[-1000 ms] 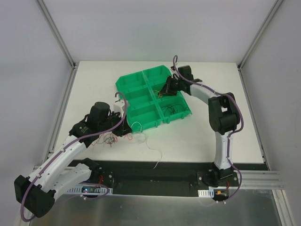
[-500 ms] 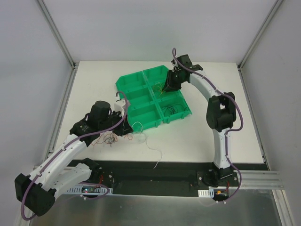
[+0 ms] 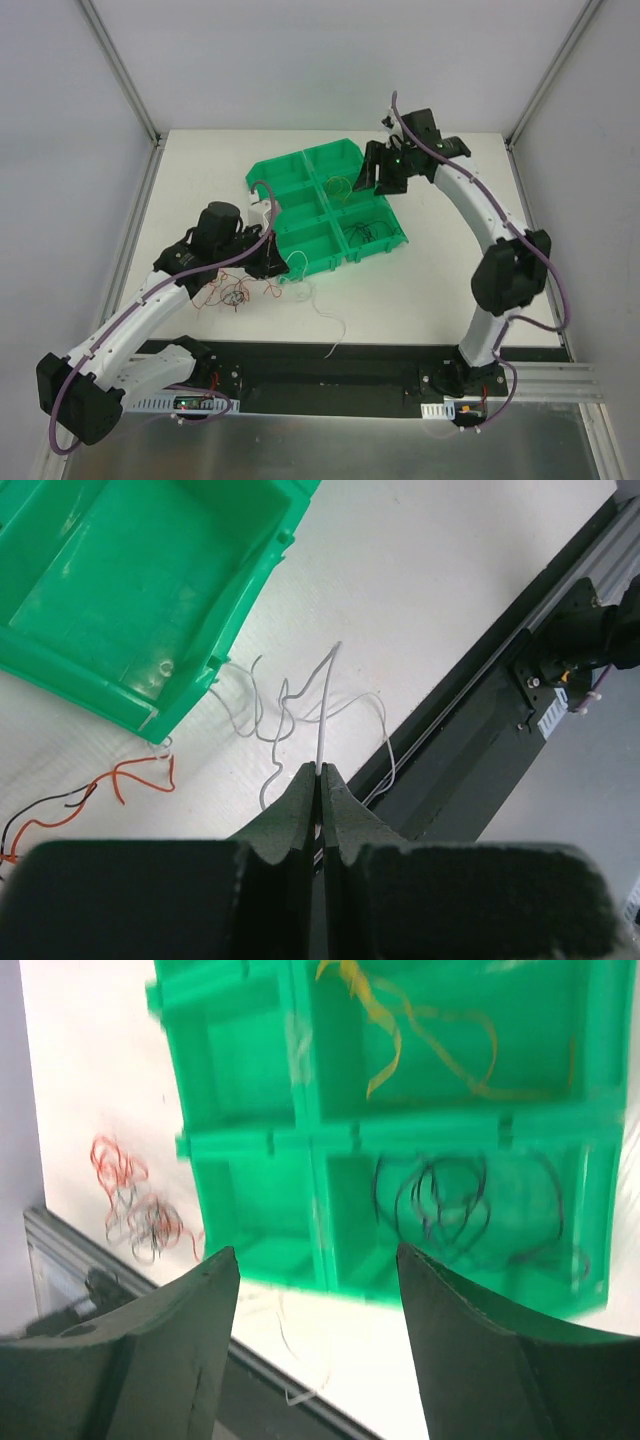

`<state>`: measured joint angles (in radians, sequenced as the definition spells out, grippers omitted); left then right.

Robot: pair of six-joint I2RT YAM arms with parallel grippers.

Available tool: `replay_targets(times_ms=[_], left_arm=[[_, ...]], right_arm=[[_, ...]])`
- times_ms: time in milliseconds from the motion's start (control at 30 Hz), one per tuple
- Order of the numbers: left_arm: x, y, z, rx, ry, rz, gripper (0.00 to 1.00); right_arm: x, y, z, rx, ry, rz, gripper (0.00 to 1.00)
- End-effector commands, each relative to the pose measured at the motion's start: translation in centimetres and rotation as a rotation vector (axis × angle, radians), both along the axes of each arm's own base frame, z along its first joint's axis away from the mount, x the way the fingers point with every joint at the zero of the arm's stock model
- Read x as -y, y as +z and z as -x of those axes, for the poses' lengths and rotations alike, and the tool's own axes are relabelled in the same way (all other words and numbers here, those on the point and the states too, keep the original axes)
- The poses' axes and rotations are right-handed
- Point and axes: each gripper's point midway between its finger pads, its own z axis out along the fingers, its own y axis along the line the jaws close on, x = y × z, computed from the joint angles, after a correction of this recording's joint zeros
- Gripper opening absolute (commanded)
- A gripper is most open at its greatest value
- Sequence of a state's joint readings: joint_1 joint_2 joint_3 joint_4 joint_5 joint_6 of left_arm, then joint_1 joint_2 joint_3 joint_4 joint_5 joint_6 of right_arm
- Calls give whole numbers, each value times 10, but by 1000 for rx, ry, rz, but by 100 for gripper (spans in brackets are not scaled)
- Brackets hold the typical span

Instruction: Untangle the cables

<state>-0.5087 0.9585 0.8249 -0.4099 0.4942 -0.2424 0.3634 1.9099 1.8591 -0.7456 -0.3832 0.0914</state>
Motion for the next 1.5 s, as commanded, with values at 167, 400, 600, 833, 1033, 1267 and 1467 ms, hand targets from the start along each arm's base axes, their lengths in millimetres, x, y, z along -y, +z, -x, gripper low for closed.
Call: replay_targets(times_ms=[167, 400, 600, 833, 1033, 1267, 1467], left_arm=[[26, 43, 10, -17, -116, 140, 0], [39, 91, 8, -32, -87, 257, 0], [42, 152, 1, 11, -35, 356, 0], [46, 208, -6, 34, 5, 444, 0], [49, 240, -8, 49, 6, 506, 0], [49, 255, -11, 82, 16, 528, 0], [52, 268, -14, 108, -2, 539, 0]], right_arm=[[-39, 13, 166, 113, 320, -246, 67], [-43, 20, 206, 286, 384, -242, 79], [-61, 36, 191, 437, 328, -169, 82], [-67, 84, 188, 625, 334, -197, 82], [-73, 111, 188, 687, 374, -222, 80], [-80, 137, 186, 704, 356, -267, 79], [-86, 141, 189, 701, 378, -285, 76]])
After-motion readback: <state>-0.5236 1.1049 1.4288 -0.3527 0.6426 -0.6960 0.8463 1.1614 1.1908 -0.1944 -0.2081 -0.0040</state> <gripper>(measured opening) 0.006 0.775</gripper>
